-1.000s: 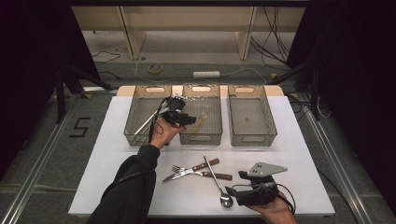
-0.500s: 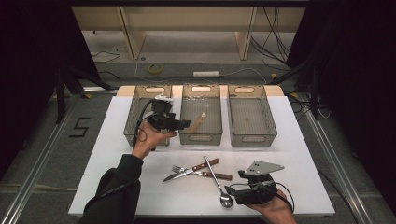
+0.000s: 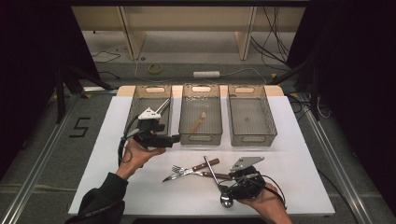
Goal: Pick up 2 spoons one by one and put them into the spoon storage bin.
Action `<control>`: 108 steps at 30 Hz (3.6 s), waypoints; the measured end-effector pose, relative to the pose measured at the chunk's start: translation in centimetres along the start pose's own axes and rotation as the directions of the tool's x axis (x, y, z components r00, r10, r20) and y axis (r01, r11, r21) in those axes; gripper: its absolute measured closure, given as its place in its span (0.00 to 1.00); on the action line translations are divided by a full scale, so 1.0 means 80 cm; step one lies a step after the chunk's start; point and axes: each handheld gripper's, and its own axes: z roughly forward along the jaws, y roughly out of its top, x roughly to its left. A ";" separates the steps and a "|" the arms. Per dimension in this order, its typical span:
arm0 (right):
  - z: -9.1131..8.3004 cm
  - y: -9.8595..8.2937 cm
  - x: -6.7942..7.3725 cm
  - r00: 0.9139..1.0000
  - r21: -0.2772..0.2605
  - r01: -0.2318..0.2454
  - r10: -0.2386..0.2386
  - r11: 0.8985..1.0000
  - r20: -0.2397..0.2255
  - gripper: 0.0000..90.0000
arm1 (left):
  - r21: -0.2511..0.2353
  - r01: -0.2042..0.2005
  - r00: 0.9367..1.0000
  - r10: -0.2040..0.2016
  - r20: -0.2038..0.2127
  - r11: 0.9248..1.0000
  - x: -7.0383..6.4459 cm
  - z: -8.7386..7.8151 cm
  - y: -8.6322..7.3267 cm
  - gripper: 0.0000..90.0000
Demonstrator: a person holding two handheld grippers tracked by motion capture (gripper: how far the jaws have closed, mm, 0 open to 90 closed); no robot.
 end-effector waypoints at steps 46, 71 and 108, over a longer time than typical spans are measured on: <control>0.069 0.037 0.006 0.994 0.290 0.096 -0.105 0.952 0.015 0.82 | -0.103 -0.064 0.998 0.064 -0.004 0.993 -0.037 -0.054 -0.092 0.19; 0.071 0.040 0.015 0.990 0.302 0.117 -0.133 0.946 0.034 0.96 | -0.094 -0.079 0.997 0.081 0.009 0.992 -0.041 -0.053 -0.093 0.19; 0.019 0.103 -0.020 0.987 0.142 0.152 -0.159 0.978 0.036 1.00 | -0.152 -0.055 0.998 0.058 0.014 0.987 -0.035 -0.062 -0.093 0.19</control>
